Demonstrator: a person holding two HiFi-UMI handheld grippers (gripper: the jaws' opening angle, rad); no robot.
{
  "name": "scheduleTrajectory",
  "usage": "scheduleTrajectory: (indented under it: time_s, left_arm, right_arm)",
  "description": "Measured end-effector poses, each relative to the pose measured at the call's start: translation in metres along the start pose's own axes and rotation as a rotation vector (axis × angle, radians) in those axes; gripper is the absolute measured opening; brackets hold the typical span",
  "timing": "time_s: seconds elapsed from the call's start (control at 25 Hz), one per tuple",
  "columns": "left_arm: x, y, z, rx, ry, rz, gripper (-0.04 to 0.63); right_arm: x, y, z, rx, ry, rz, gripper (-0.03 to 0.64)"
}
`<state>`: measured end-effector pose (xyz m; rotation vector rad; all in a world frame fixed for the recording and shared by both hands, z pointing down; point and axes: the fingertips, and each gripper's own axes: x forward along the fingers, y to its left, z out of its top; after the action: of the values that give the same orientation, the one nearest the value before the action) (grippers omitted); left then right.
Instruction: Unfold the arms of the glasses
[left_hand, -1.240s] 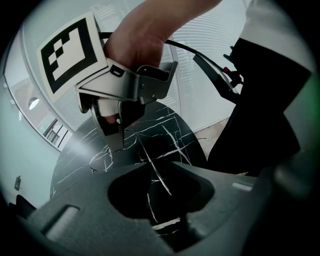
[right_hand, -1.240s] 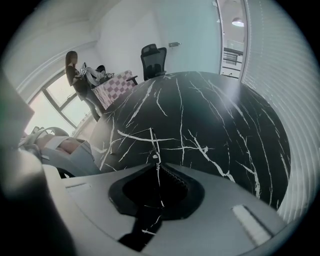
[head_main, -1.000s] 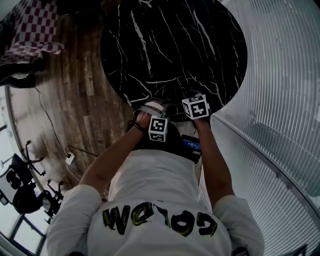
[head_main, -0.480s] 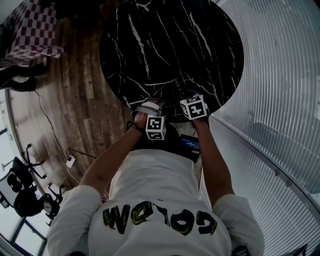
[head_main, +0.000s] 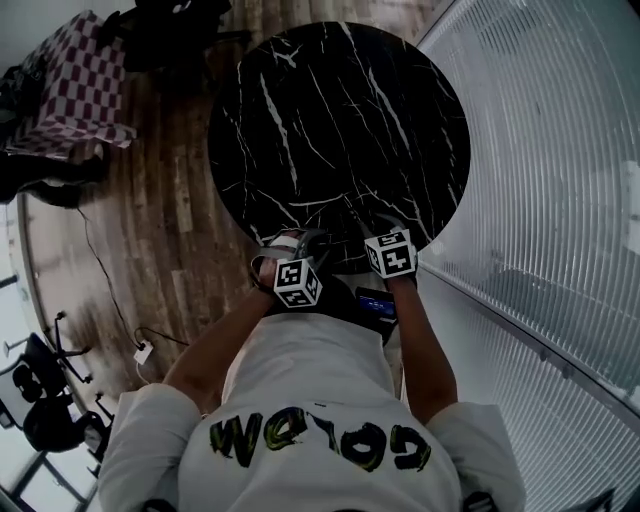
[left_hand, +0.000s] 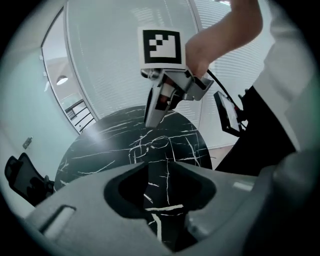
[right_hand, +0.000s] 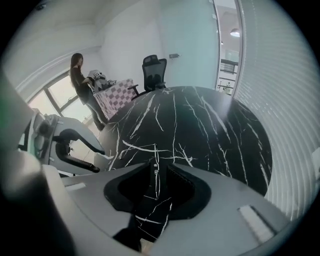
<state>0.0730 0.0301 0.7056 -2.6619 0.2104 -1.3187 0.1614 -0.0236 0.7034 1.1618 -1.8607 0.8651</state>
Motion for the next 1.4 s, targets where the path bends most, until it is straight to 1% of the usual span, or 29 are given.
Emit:
scheduleTrajectory:
  time_s: [0.16,0.24,0.32,0.52,0.6,0.68,0.8,1.0,1.2,1.4]
  left_arm:
    - [-0.037,0.021,0.018,-0.074,-0.061,0.041,0.133]
    - [-0.058,0.034,0.032,-0.113,-0.101,0.072,0.132]
    - [-0.079,0.049,0.048,-0.146,-0.146,0.110,0.117]
    - [-0.136,0.084,0.090,-0.253,-0.278,0.191,0.097]
    - [-0.156,0.095,0.103,-0.266,-0.317,0.219,0.083]
    - [-0.175,0.101,0.114,-0.262,-0.345,0.244,0.071]
    - [-0.205,0.112,0.131,-0.287,-0.407,0.276,0.058]
    - [-0.255,0.136,0.155,-0.387,-0.526,0.316,0.035]
    - [-0.298,0.157,0.177,-0.451,-0.638,0.351,0.008]
    - [-0.327,0.170,0.204,-0.528,-0.781,0.339,0.005]
  right_arm:
    - [-0.044,0.003,0.017,-0.016,-0.079,-0.034,0.092]
    - [-0.067,0.004,0.027,-0.025,-0.121,-0.051,0.084]
    - [-0.090,0.003,0.039,-0.030,-0.167,-0.064,0.084]
    - [-0.155,0.010,0.081,-0.054,-0.328,-0.073,0.077]
    - [-0.182,0.012,0.099,-0.067,-0.402,-0.079,0.075]
    - [-0.208,0.018,0.114,-0.073,-0.468,-0.076,0.072]
    - [-0.239,0.031,0.136,-0.095,-0.546,-0.062,0.063]
    - [-0.280,0.057,0.171,-0.128,-0.657,-0.029,0.046]
    - [-0.312,0.086,0.205,-0.129,-0.769,0.055,0.028]
    - [-0.327,0.112,0.230,-0.123,-0.835,0.147,0.012]
